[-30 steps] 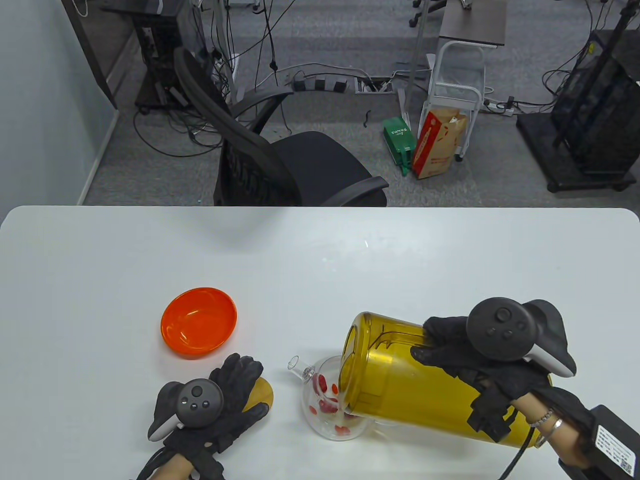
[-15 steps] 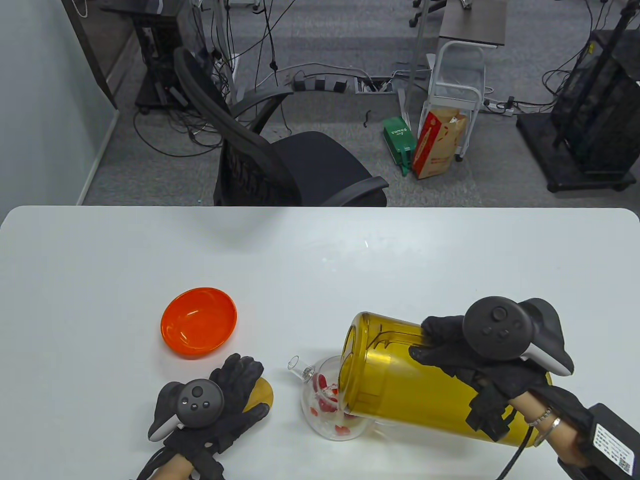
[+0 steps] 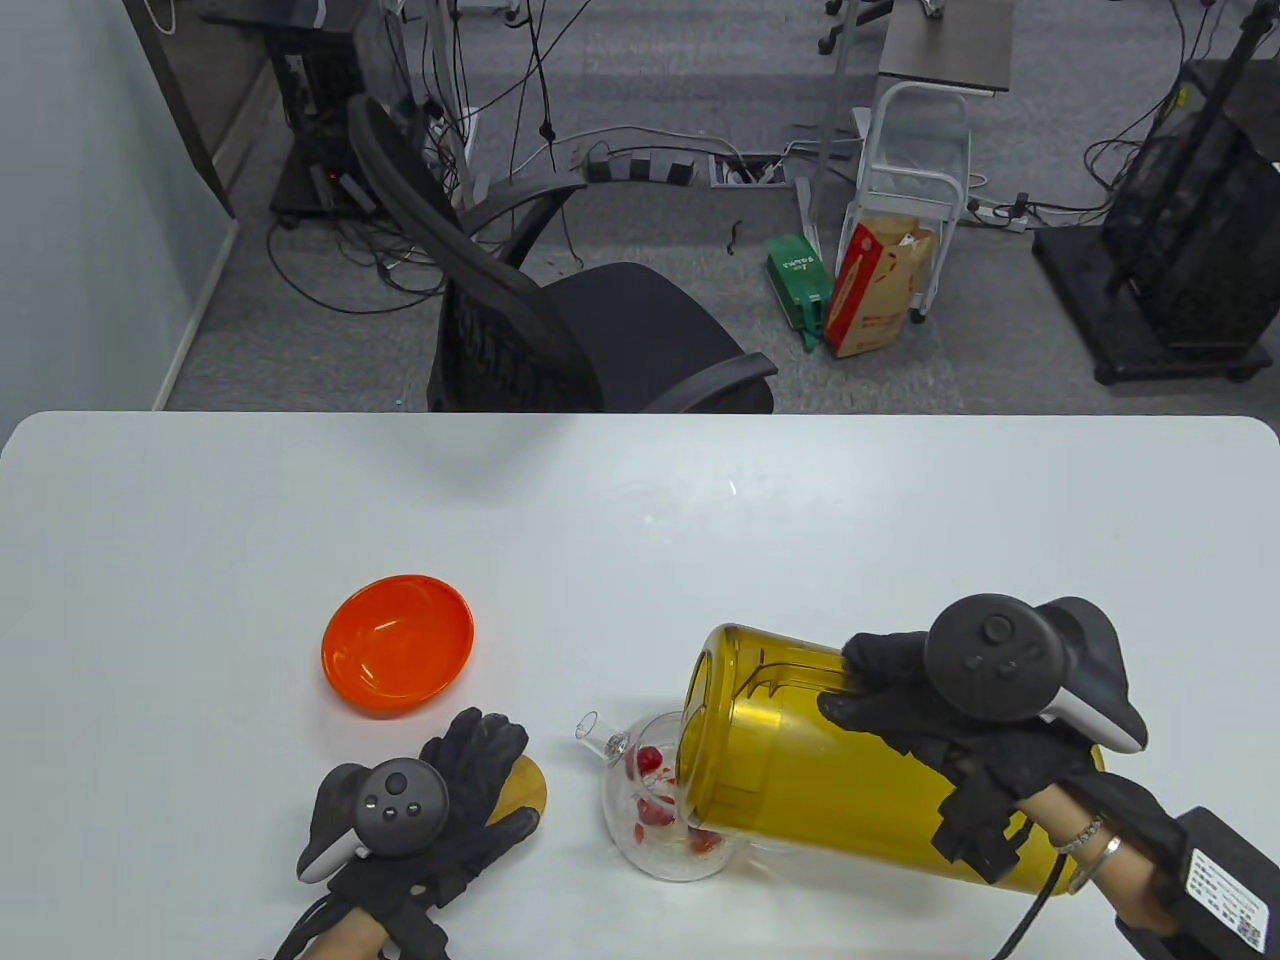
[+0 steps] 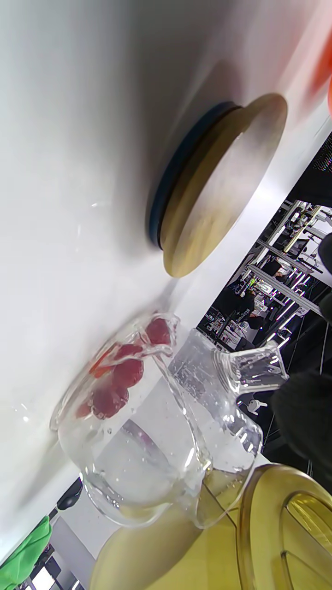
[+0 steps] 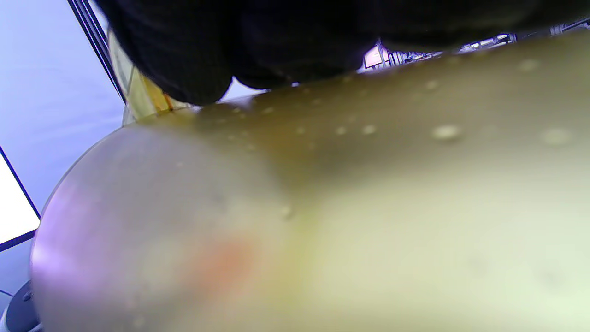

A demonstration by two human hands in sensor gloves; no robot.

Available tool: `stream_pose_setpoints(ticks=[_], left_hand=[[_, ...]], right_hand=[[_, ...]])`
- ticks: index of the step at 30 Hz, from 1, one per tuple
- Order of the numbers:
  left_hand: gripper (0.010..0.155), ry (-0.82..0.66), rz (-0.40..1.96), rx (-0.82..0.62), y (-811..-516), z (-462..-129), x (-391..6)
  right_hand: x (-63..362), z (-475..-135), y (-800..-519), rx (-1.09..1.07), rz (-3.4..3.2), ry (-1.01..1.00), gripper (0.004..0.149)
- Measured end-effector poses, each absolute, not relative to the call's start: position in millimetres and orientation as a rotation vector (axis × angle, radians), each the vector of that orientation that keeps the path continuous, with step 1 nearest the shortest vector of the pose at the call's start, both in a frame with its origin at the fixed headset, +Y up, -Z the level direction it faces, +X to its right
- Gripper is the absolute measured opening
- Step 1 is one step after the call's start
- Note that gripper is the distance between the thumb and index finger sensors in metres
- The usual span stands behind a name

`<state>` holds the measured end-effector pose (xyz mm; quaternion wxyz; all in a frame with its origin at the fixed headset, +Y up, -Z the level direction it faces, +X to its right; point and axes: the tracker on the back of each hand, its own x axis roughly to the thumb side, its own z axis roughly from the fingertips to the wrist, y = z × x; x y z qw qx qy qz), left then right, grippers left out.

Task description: Make wolfberry and red date tea

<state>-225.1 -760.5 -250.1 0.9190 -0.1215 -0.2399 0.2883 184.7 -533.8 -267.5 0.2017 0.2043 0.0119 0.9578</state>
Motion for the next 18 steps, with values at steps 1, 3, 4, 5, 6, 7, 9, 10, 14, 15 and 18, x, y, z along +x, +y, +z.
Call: stream_pose_setpoints(ticks=[1, 3, 4, 5, 6, 7, 9, 10, 14, 15, 18], left_hand=[[0.076, -0.493, 0.593, -0.25, -760.5, -250.1, -225.2], [0.076, -0.493, 0.593, -0.25, -760.5, -250.1, -225.2], [0.076, -0.494, 0.591, -0.25, -760.4, -250.1, -225.3], [0.076, -0.493, 0.591, -0.25, -760.4, -250.2, -225.2], [0.076, -0.493, 0.591, -0.249, -760.4, -250.2, -225.2], [0.076, -0.493, 0.591, -0.249, -760.4, -250.2, -225.2], [0.076, -0.493, 0.591, -0.25, -760.5, -250.2, -225.1], [0.076, -0.493, 0.591, -0.25, -760.5, -250.2, -225.1], [0.076, -0.494, 0.591, -0.251, -760.6, -250.1, -225.0], [0.076, -0.494, 0.591, -0.251, -760.6, -250.1, -225.0], [0.076, -0.493, 0.59, -0.252, -760.6, -250.0, -225.0]], right_hand=[[184.7, -267.4, -533.8, 0.57, 2.675, 0.034, 0.039], [184.6, -267.2, -533.8, 0.569, 2.676, 0.033, 0.039], [184.5, -267.1, -533.8, 0.569, 2.677, 0.033, 0.039], [184.5, -267.0, -533.8, 0.57, 2.677, 0.033, 0.039], [184.4, -267.0, -533.8, 0.571, 2.678, 0.033, 0.039], [184.3, -267.0, -533.7, 0.571, 2.678, 0.033, 0.039], [184.2, -267.1, -533.6, 0.571, 2.68, 0.033, 0.039], [184.2, -267.2, -533.6, 0.571, 2.68, 0.034, 0.039], [184.5, -267.0, -533.7, 0.568, 2.679, 0.035, 0.039], [184.5, -267.0, -533.7, 0.567, 2.679, 0.036, 0.039], [184.7, -267.0, -533.7, 0.566, 2.678, 0.036, 0.039]])
